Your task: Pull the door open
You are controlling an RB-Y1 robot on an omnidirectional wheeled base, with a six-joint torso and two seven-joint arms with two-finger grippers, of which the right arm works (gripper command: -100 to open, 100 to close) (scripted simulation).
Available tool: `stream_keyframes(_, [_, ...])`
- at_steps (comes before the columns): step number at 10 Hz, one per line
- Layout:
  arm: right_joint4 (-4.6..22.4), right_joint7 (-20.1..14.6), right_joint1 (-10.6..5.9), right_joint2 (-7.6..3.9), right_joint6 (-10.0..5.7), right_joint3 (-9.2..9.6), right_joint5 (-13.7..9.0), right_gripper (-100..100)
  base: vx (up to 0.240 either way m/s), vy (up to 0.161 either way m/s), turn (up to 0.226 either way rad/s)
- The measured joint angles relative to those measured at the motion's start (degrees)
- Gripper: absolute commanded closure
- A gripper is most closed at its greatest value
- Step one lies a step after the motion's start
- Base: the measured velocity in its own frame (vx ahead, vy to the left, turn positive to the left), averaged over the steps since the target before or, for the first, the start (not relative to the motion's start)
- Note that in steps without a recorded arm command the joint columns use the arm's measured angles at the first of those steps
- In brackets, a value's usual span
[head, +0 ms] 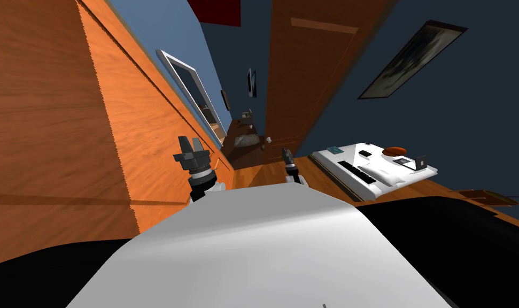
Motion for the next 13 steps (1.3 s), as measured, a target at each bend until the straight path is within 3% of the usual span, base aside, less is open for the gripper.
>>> stream_keyframes(13, [18.3,11.7,-4.70,-1.54,-4.20,-0.31,5.0,-100,0.098,0.006,-0.019])
